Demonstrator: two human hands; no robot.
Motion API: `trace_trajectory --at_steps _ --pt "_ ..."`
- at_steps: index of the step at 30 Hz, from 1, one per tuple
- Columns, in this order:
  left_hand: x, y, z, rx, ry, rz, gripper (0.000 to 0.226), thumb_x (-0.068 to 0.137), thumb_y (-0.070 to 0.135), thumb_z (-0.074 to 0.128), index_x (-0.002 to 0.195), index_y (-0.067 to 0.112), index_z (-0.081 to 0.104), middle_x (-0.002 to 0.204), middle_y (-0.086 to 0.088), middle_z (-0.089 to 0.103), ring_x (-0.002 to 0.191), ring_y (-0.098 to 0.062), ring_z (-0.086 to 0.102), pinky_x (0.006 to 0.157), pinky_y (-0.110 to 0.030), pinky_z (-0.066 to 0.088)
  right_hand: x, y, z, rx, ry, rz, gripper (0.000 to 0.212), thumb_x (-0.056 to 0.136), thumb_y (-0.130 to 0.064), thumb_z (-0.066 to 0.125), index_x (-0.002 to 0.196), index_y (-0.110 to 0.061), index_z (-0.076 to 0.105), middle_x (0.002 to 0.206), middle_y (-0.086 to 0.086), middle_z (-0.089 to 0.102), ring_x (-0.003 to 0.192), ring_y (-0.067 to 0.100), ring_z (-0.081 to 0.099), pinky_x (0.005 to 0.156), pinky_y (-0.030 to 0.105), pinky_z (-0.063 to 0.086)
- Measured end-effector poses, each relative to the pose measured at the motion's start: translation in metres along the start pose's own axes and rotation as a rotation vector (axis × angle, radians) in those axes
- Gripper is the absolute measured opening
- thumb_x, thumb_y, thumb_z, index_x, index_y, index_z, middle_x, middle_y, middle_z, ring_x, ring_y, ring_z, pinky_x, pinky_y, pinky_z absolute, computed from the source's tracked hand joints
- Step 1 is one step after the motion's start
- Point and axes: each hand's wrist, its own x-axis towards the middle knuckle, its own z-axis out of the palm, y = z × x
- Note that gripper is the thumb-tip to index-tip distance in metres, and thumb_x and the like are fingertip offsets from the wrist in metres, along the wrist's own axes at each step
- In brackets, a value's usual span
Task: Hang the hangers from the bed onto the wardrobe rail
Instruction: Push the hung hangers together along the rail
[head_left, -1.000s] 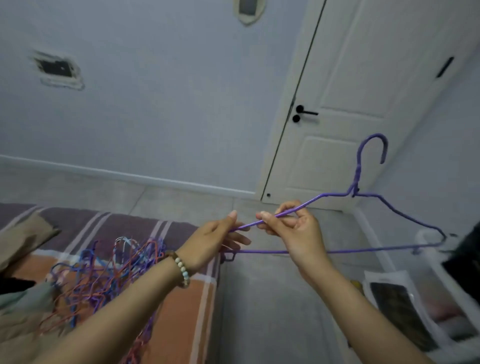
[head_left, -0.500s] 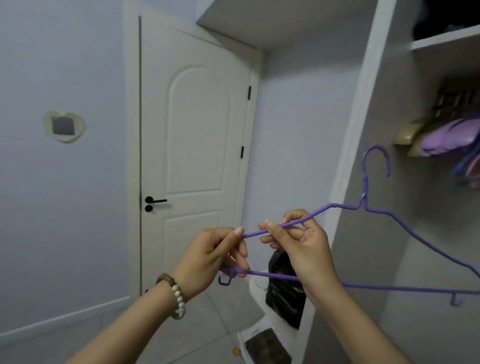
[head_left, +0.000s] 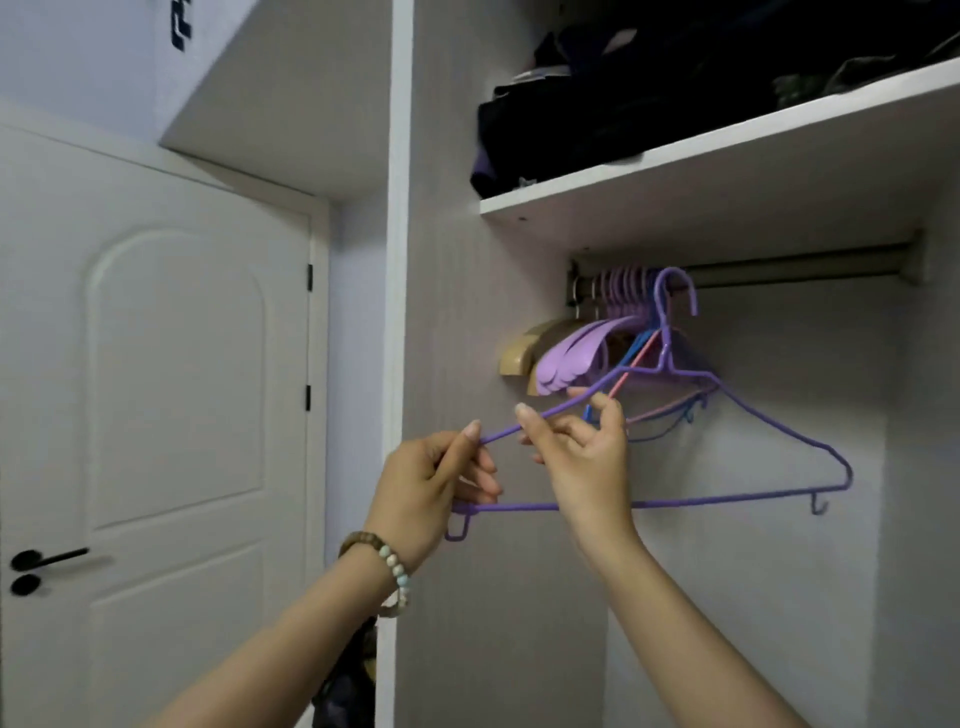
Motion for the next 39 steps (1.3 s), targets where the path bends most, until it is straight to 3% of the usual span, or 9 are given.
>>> trace_trajectory --at_steps 6,10,14,18,24,28,31,36,39 --pt "0.041 -0.001 0.063 -0.078 0.037 0.014 0.04 0.095 0.028 0.044 0.07 0.004 0.063 0.057 -0.004 0.067 0.049 -0.016 0.064 0.05 -0.018 0.051 0.051 0.009 -0.036 -0.05 0.15 -0.08 0.059 0.076 -0.01 0.074 0.125 -0.017 0.042 0.093 -0.002 0.06 0.065 -0.006 0.058 0.066 0.013 0.049" --pt "0.07 -0.003 0.108 -0.109 0.005 -0.009 0.039 0.096 0.028 0.041 0.077 0.005 0.065 0.064 -0.002 0.069 0.05 -0.012 0.065 0.049 -0.015 0.05 0.094 0.018 -0.071 -0.078 0.18 -0.027 0.059 0.075 -0.016 0.076 0.127 -0.015 0.051 0.113 0.006 0.061 0.093 0.021 0.062 0.082 0.036 0.053" --pt "0.098 -0.006 0.148 -0.131 -0.028 0.005 0.036 0.098 0.025 0.037 0.08 0.007 0.062 0.074 -0.003 0.067 0.051 -0.005 0.064 0.051 -0.014 0.051 0.138 0.026 -0.103 -0.123 0.153 -0.029 0.052 0.076 -0.016 0.075 0.124 -0.015 0.056 0.114 0.007 0.061 0.101 0.021 0.06 0.087 0.032 0.05" --pt "0.123 -0.014 0.173 -0.096 -0.072 0.008 0.035 0.099 0.025 0.033 0.094 0.005 0.061 0.086 -0.003 0.066 0.076 -0.012 0.064 0.065 -0.016 0.055 0.171 0.038 -0.122 -0.156 0.134 -0.011 0.053 0.077 -0.019 0.074 0.126 -0.018 0.055 0.119 0.004 0.059 0.107 0.021 0.059 0.093 0.036 0.05" --pt "0.149 -0.017 0.195 -0.064 -0.083 -0.036 0.036 0.099 0.022 0.033 0.111 -0.002 0.057 0.091 -0.006 0.065 0.076 -0.015 0.062 0.055 -0.009 0.052 0.207 0.049 -0.138 -0.254 0.065 0.054 0.06 0.081 -0.029 0.07 0.136 -0.021 0.046 0.131 0.008 0.048 0.114 0.02 0.053 0.088 0.028 0.043" --pt "0.162 -0.02 0.201 -0.006 -0.051 -0.065 0.038 0.1 0.022 0.032 0.115 -0.002 0.056 0.115 -0.019 0.063 0.101 -0.027 0.063 0.071 -0.018 0.054 0.22 0.051 -0.138 -0.318 0.05 0.106 0.062 0.086 -0.032 0.064 0.141 -0.023 0.038 0.139 0.009 0.04 0.121 0.021 0.047 0.086 0.027 0.038" --pt "0.167 -0.023 0.2 0.016 -0.045 -0.121 0.038 0.1 0.022 0.031 0.116 -0.002 0.056 0.119 -0.02 0.061 0.11 -0.031 0.06 0.079 -0.027 0.051 0.221 0.054 -0.134 -0.399 0.046 0.157 0.062 0.086 -0.034 0.063 0.142 -0.023 0.038 0.142 0.01 0.034 0.127 0.026 0.043 0.096 0.033 0.04" --pt "0.163 -0.034 0.191 0.02 -0.04 -0.18 0.038 0.1 0.019 0.032 0.116 -0.007 0.055 0.121 -0.021 0.06 0.111 -0.033 0.059 0.058 -0.017 0.053 0.203 0.068 -0.128 -0.391 0.058 0.217 0.062 0.084 -0.036 0.064 0.14 -0.024 0.041 0.141 0.011 0.032 0.132 0.027 0.037 0.102 0.035 0.035" --pt "0.157 -0.038 0.181 0.077 -0.06 -0.172 0.036 0.1 0.022 0.033 0.117 0.0 0.056 0.12 -0.017 0.062 0.102 -0.029 0.063 0.064 -0.021 0.051 0.188 0.071 -0.123 -0.354 0.06 0.185 0.067 0.082 -0.034 0.067 0.142 -0.024 0.038 0.142 0.009 0.031 0.134 0.023 0.035 0.105 0.035 0.034"
